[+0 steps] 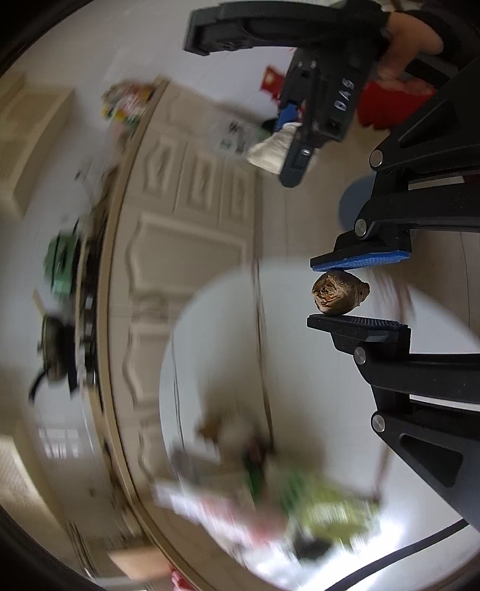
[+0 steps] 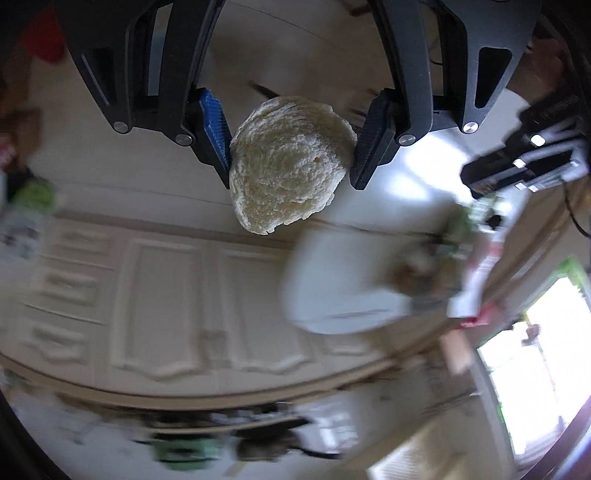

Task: Collect trash
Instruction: 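Carry walnut and bread to the blue bucket and open both tools, then grasp the black bag with the left tool while the right tool grasps the clear plastic bag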

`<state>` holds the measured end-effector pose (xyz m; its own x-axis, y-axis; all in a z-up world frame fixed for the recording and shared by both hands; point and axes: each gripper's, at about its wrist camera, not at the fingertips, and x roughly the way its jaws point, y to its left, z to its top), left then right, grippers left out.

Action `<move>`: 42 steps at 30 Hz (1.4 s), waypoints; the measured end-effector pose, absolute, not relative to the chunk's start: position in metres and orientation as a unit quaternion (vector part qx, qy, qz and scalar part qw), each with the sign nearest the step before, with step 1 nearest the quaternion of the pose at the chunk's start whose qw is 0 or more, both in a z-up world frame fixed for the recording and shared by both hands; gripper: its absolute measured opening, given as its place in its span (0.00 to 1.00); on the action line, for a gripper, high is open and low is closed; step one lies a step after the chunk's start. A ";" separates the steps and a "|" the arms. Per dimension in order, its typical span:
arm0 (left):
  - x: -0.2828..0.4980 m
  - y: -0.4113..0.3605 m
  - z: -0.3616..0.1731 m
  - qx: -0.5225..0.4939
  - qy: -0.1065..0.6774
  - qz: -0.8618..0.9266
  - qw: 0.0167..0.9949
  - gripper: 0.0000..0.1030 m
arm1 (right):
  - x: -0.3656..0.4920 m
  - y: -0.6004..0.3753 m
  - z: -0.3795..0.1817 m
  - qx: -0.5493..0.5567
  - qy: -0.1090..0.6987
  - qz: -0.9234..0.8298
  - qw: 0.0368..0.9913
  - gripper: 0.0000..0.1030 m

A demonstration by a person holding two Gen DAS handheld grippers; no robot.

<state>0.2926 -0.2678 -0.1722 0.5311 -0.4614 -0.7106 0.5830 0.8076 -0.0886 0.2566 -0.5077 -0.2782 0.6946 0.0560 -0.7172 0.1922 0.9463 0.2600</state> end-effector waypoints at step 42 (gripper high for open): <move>0.210 -0.272 -0.116 0.133 0.269 -0.264 0.916 0.93 | 0.181 -0.529 -0.198 0.163 0.288 -0.119 0.936 1.00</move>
<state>0.2098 -0.2720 -0.1163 0.7151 -0.4125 -0.5643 0.5562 0.8247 0.1021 0.1814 -0.5287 -0.1984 0.8064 -0.1287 -0.5772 0.3161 0.9187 0.2368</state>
